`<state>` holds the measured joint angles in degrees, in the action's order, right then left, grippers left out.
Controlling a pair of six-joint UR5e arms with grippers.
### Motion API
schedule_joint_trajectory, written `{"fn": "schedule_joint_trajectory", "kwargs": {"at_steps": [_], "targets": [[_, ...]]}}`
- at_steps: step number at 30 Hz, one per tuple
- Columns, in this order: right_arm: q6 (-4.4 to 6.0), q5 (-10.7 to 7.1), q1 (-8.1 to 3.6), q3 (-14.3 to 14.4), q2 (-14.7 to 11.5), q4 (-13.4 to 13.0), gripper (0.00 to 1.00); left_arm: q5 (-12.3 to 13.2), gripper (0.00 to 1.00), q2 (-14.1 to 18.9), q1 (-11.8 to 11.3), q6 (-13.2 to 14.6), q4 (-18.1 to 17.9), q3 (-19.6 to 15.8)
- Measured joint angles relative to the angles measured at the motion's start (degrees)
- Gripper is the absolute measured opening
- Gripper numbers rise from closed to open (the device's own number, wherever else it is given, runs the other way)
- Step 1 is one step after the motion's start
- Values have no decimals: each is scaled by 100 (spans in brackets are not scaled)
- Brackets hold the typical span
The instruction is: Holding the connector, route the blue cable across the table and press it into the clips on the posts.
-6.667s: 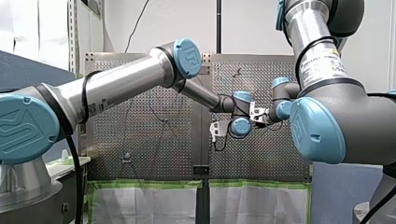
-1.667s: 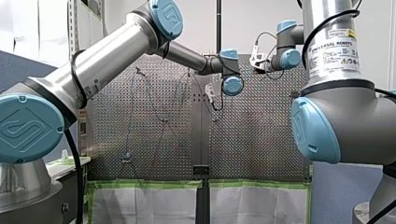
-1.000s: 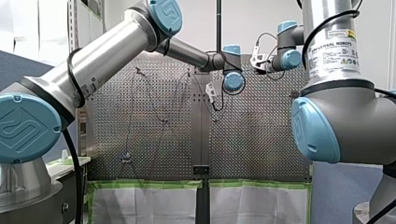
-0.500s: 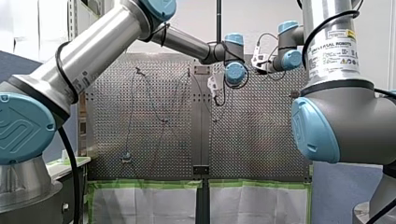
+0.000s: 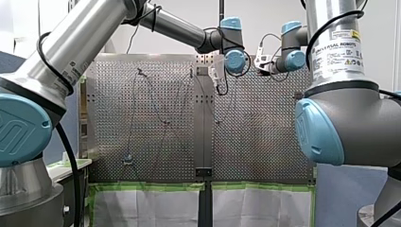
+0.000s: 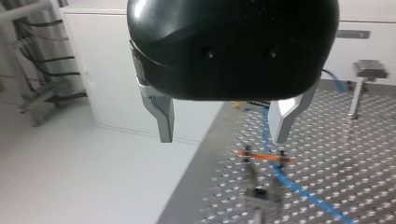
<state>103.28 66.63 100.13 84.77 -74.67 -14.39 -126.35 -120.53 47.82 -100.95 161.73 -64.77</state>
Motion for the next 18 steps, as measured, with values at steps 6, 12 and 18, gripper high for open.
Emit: {"fn": "schedule_joint_trajectory", "kwargs": {"at_steps": [6, 12, 18], "targets": [[-17, 0, 23, 0, 0, 6, 0, -8, 100, 352, -101, -145, -351, -351], [-37, 0, 59, 0, 0, 26, 0, -12, 100, 735, -169, -376, -673, -736], [-69, 1, 104, 0, 0, 62, 0, -43, 100, 1079, -134, -454, -853, -1080]]}}
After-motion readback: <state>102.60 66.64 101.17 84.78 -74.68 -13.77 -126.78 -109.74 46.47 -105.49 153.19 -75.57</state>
